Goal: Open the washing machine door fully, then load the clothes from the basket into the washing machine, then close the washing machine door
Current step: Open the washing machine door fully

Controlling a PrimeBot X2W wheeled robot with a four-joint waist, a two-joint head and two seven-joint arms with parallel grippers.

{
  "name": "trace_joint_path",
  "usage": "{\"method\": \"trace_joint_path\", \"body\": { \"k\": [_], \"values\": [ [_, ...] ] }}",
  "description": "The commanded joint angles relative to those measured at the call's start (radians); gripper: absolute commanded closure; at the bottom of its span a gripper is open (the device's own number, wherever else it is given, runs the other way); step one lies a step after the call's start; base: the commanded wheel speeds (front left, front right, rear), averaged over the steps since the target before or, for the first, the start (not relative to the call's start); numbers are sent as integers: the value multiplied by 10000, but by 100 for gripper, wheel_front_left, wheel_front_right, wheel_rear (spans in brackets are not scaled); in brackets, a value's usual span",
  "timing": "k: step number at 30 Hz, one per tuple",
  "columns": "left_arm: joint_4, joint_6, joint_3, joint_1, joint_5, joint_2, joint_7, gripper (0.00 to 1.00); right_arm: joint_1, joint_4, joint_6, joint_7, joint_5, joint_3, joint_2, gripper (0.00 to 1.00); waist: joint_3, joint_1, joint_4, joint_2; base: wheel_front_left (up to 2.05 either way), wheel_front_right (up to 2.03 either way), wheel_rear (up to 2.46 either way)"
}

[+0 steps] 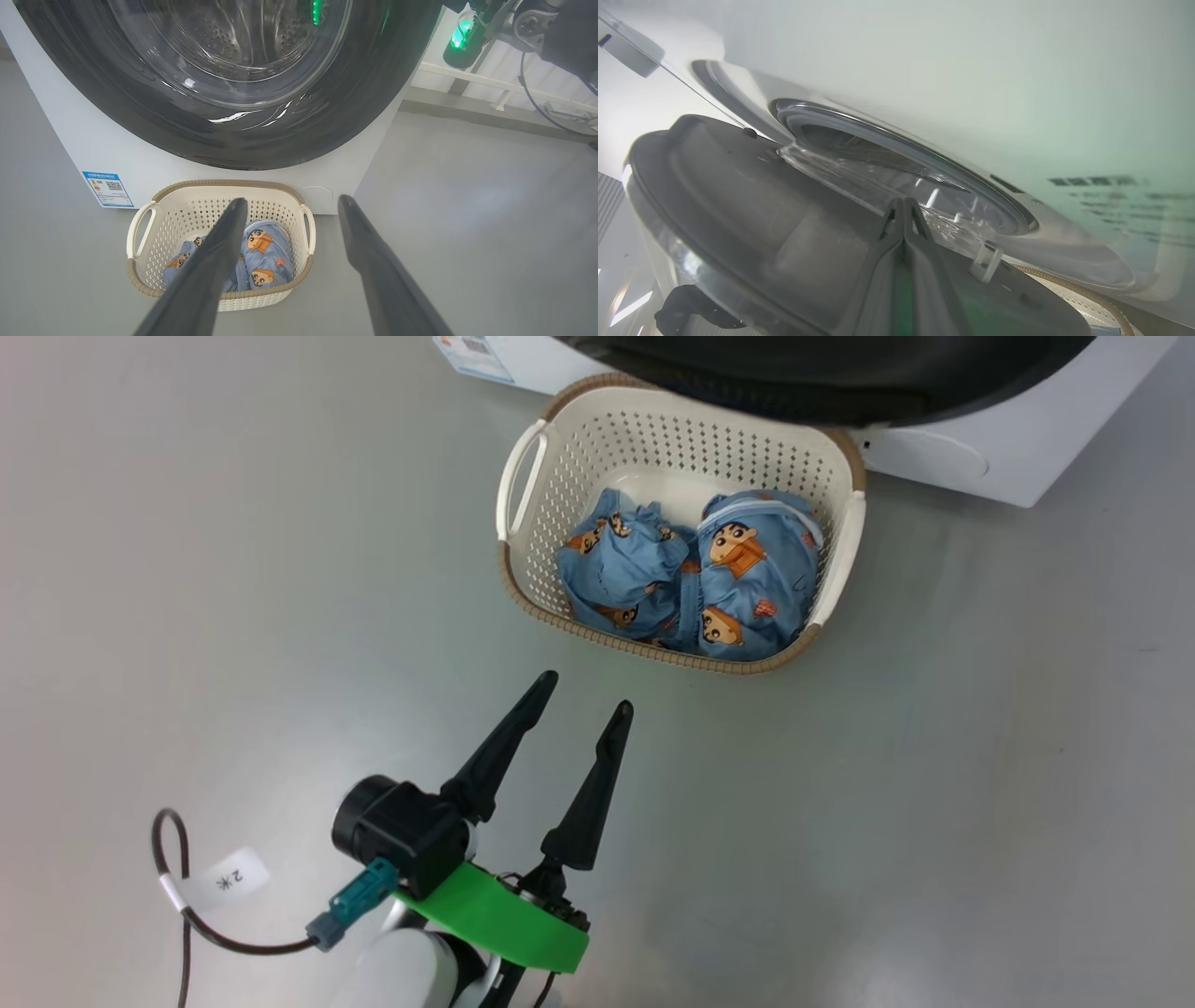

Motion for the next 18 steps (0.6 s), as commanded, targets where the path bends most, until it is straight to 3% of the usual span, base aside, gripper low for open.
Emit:
{"method": "trace_joint_path", "body": {
  "k": [1,18],
  "values": [
    [-196,78,336,-155,53,137,-65,0,313,-425,35,148,-14,226,383,100,-92,1,-76,-1,0,0,0],
    [253,-330,1334,650,731,137,-65,0,2622,-1980,35,380,56,1055,1013,100,-1669,1,-537,-1,0,0,0]
  ]
}}
